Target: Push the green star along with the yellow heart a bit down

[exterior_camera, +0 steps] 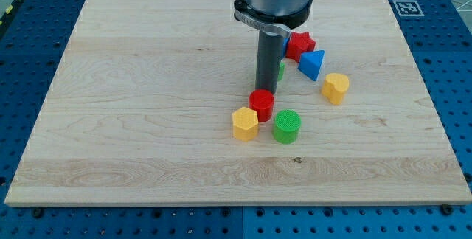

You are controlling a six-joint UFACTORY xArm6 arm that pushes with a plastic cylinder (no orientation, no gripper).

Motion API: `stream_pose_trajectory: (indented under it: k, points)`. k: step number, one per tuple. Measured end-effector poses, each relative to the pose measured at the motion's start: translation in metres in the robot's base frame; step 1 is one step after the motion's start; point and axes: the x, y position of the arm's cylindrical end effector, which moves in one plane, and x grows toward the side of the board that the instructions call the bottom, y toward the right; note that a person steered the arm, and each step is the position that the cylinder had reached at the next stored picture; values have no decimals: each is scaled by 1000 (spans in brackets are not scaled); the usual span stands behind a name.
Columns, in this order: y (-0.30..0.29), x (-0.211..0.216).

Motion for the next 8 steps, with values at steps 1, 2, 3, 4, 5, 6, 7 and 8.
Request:
stream_pose_trajectory:
  k: [1, 2, 3, 4, 5, 6, 7, 8]
  points:
    - [-35, -14]
    - [-48, -36]
    - [-27, -49]
    - [1, -36]
    - [33, -12]
    - [54, 25]
    - [57, 33]
    - [41, 27]
